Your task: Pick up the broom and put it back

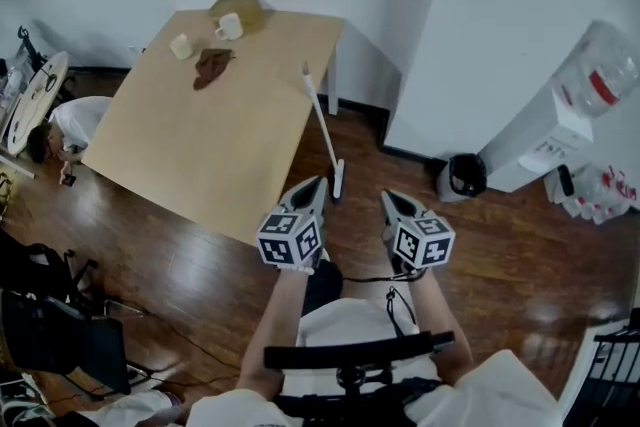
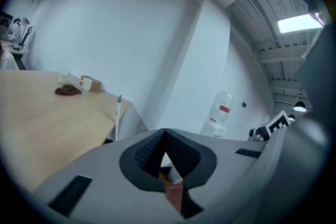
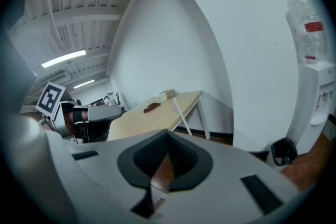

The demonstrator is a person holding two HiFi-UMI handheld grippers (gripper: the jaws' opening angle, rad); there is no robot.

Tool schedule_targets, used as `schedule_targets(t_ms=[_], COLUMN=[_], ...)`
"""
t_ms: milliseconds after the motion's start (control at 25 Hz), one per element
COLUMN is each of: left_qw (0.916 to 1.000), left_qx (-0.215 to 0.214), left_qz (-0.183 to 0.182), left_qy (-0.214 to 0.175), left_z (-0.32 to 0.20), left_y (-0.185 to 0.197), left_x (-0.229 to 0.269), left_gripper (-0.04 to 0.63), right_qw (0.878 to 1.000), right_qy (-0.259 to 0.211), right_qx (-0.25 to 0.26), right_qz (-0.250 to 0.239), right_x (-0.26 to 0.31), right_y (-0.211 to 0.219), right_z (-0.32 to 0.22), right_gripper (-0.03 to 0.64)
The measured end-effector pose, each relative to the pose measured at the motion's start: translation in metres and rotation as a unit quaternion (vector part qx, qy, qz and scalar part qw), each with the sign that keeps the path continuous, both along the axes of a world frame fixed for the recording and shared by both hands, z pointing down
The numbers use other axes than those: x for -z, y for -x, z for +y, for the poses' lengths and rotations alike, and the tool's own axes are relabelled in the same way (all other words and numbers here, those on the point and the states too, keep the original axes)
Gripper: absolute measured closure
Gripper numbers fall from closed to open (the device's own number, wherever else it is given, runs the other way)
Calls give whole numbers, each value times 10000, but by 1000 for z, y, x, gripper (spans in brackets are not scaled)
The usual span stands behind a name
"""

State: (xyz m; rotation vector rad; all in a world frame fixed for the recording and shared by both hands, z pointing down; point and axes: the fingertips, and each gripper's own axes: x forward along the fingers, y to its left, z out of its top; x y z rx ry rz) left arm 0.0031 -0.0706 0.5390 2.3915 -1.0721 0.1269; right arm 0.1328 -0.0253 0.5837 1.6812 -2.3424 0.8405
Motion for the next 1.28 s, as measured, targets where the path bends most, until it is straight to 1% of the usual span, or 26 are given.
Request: schedule_targets(t_ms=[200,400,680,880,1040,1200,1280], left_qw=[9999,9999,9992,9981,9972,9964,9958], left_qx=[45,112,350,533,642,697,747], left_qz=[81,50,15,-23,-79,-126,-144], left_qy=[53,56,190,321,375,464,500], left_z=[-82,-137,-177,-190,-203,-211,-216], left_y=[19,35,34,28,23,17,17], left_x=[9,15,4,-5,-10,-18,-23], left_gripper=[606,606,606,606,606,606,606], right_qw=[9999,9998,9993,9979,9961,9935,9918], right_qy=[57,100,125,46,-15,120,189], right_qx=[39,58,335,633,854,1088,1202], right_qz=[159,138,140,97,231,315,385], right_x=[11,14,12,15,7,-13,-23], right_y=[15,28,27,29,33,42,47], right_z=[-90,-144,-194,-225,-254,-290,-308], right_gripper=[607,607,607,607,573,426,374])
